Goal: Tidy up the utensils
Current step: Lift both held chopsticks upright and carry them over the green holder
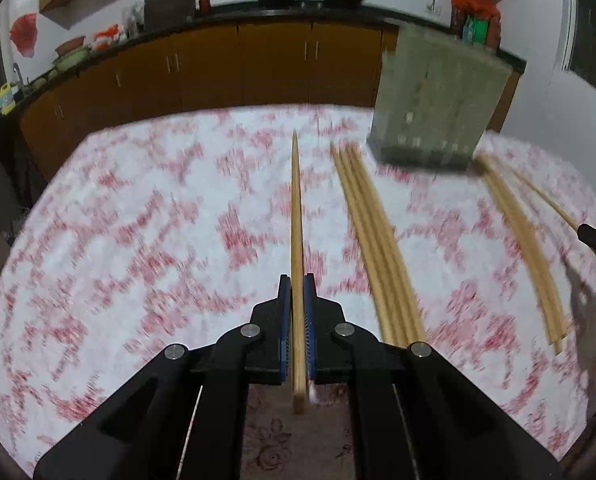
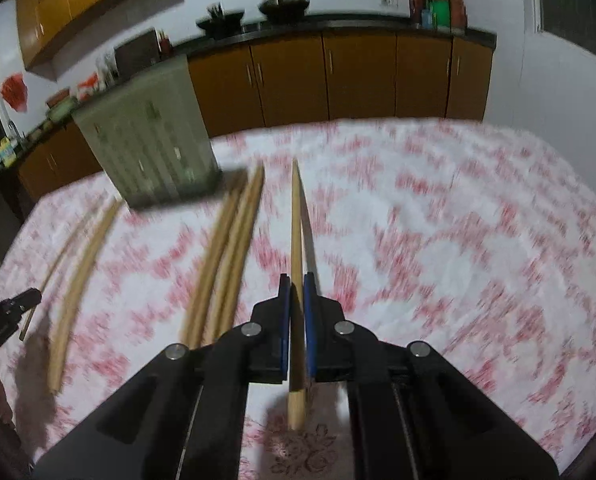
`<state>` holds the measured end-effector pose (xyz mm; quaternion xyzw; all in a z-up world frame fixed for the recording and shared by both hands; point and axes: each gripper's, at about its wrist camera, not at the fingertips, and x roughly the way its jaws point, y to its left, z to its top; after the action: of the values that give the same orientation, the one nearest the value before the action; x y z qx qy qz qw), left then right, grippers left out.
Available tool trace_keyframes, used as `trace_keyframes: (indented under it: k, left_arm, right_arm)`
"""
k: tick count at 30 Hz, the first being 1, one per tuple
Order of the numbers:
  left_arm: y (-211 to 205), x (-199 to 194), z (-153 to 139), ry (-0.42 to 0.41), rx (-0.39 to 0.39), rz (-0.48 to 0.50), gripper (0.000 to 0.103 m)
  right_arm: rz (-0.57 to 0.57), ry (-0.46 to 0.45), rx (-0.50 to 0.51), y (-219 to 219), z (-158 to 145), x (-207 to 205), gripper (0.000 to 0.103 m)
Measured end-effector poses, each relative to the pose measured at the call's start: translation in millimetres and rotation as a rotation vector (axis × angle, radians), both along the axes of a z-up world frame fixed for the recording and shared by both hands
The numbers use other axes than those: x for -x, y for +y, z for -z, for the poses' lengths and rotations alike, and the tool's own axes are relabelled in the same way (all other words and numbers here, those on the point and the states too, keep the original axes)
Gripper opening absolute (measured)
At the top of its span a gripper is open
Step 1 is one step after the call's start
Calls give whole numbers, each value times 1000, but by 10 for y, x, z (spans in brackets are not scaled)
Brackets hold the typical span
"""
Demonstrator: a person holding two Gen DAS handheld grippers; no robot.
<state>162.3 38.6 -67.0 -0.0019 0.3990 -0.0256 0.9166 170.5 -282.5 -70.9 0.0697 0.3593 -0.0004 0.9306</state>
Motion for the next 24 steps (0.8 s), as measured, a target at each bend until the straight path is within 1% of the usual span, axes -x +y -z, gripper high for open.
trace_keyframes:
  k: [5, 10, 14, 17, 19, 24]
  left_arm:
    - [85, 22, -429, -114, 38, -18, 7]
    - [174, 18, -845, -228, 79, -41, 7]
    - [217, 3, -1075, -292, 94, -53, 7]
    - [237, -48, -1210, -321, 93, -52, 7]
    - [255, -70, -1326, -343, 103, -53, 7]
    - [276, -70, -1689, -436, 127, -55, 7]
  right_arm:
    - [12, -109, -23, -93, -412, 63, 8]
    - [23, -199, -36, -148, -729, 109, 8]
    - [30, -229, -36, -171, -860, 73, 8]
    - [32, -258, -62, -187, -992, 66, 8]
    - [33, -297, -72, -215, -1123, 79, 8]
    - [20, -415, -119, -254, -1512, 93, 8]
